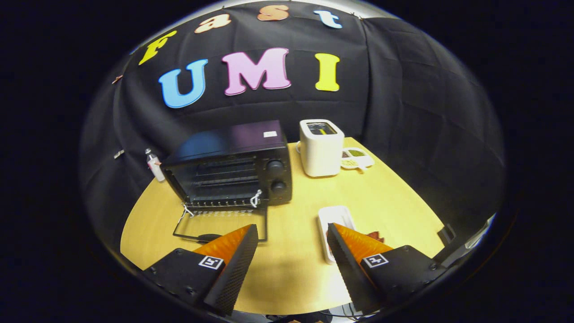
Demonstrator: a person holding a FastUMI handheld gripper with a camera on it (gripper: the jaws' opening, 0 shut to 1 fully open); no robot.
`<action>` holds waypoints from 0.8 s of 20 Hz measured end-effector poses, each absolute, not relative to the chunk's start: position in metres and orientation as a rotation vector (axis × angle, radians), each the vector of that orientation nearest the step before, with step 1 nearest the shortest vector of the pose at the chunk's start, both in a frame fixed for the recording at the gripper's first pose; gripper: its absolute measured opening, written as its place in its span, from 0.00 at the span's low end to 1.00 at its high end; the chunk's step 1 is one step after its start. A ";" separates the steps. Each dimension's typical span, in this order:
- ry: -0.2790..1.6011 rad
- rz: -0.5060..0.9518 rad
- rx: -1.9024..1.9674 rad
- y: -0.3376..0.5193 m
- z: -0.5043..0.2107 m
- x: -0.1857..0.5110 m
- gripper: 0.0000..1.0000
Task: Open the toaster oven, put the food inside, and close the toaster oven door.
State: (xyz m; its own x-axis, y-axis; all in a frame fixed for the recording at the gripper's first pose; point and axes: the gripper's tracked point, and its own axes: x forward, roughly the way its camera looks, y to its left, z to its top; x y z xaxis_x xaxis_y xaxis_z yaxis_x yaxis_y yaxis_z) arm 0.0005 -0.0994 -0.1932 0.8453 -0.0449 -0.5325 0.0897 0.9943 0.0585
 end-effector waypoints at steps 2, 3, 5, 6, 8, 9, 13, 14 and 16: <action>0.574 -0.099 0.096 -0.129 -0.192 0.000 0.96; 0.586 -0.107 0.101 -0.145 -0.193 -0.001 0.96; 0.625 -0.104 0.116 -0.170 -0.202 0.000 0.97; 0.654 -0.090 0.128 -0.180 -0.209 0.001 0.96; 0.720 -0.054 0.149 -0.199 -0.225 0.000 0.99; 0.749 -0.032 0.166 -0.207 -0.234 0.001 0.99; 0.876 0.084 0.274 -0.215 -0.273 0.005 0.97; 0.916 0.108 0.298 -0.215 -0.285 0.006 0.96; 0.976 0.168 0.314 -0.217 -0.305 0.005 0.96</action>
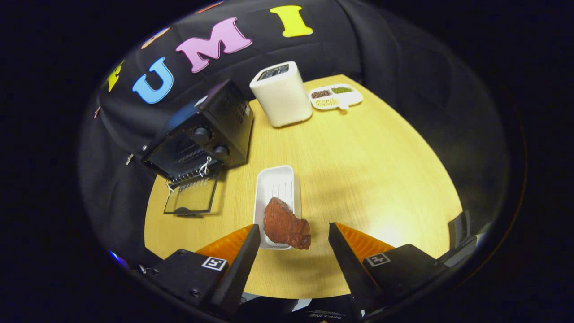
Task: Open the toaster oven, put the food inside, and close the toaster oven door.
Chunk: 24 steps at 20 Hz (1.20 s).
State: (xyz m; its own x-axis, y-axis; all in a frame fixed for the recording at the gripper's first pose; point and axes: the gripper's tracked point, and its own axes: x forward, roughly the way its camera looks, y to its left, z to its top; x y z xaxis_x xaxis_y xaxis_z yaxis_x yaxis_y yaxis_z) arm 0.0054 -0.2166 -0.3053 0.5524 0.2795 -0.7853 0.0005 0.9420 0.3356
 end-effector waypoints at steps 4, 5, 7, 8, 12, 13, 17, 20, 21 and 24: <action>1.071 0.279 0.381 -0.214 -0.323 0.010 0.77; 1.089 0.301 0.395 -0.213 -0.324 0.013 0.70; 1.093 0.316 0.422 -0.212 -0.326 0.019 0.52; 1.108 0.320 0.427 -0.209 -0.328 0.019 0.36; 1.140 0.353 0.450 -0.207 -0.327 0.015 0.22; 1.146 0.352 0.455 -0.209 -0.324 0.014 0.20; 1.104 0.320 0.439 -0.218 -0.311 0.018 0.16; 1.060 0.291 0.423 -0.218 -0.291 0.018 0.16; 1.044 0.283 0.420 -0.215 -0.284 0.016 0.16; 1.013 0.250 0.455 -0.196 -0.263 0.007 0.16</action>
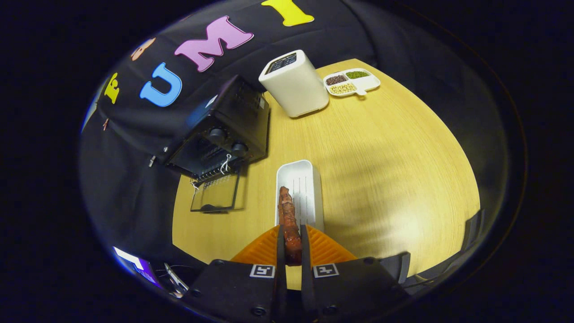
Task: Open the toaster oven, put the food inside, and close the toaster oven door.
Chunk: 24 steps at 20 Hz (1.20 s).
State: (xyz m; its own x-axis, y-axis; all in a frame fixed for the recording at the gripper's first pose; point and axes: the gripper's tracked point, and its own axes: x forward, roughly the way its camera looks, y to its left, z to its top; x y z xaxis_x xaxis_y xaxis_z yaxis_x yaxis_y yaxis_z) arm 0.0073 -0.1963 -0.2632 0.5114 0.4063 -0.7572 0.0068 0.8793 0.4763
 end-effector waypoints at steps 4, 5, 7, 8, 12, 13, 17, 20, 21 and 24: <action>0.969 0.225 0.484 -0.152 -0.241 -0.009 0.16; 0.959 0.220 0.487 -0.138 -0.237 -0.013 0.16; 0.953 0.207 0.509 -0.106 -0.231 -0.021 0.16; 0.948 0.208 0.522 -0.087 -0.228 -0.024 0.16; 0.892 0.256 0.530 -0.018 -0.217 -0.020 0.16; 0.879 0.270 0.535 -0.001 -0.213 -0.014 0.16; 0.810 0.337 0.519 0.061 -0.203 0.021 0.16; 0.744 0.342 0.488 0.088 -0.207 0.057 0.16; 0.721 0.342 0.491 0.096 -0.208 0.071 0.16; 0.662 0.339 0.526 0.117 -0.218 0.108 0.16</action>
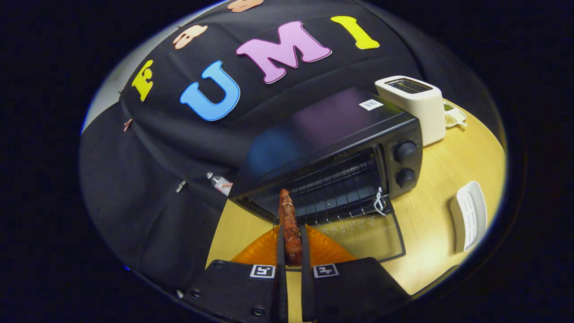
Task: Open the toaster oven, put the food inside, and close the toaster oven door.
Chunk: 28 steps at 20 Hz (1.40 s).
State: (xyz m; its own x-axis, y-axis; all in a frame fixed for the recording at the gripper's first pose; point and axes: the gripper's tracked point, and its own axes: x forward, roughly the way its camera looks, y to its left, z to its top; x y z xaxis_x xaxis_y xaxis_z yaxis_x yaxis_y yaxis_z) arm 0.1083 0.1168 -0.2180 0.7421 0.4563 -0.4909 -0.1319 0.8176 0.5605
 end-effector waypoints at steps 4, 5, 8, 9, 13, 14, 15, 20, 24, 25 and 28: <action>0.613 0.290 0.536 0.122 -0.243 0.155 0.16; 0.605 0.263 0.542 0.119 -0.250 0.165 0.16; 0.568 0.231 0.541 0.119 -0.259 0.185 0.16; 0.559 0.224 0.533 0.119 -0.262 0.189 0.16; 0.572 0.191 0.465 0.111 -0.274 0.189 0.16; 0.560 0.198 0.455 0.112 -0.273 0.189 0.16; 0.554 0.199 0.438 0.111 -0.272 0.188 0.16; 0.534 0.157 0.311 0.093 -0.273 0.179 0.46; 0.515 0.171 0.211 0.087 -0.264 0.155 0.85; 0.518 0.163 0.187 0.084 -0.262 0.145 0.96; 0.551 0.134 0.145 0.077 -0.259 0.119 0.99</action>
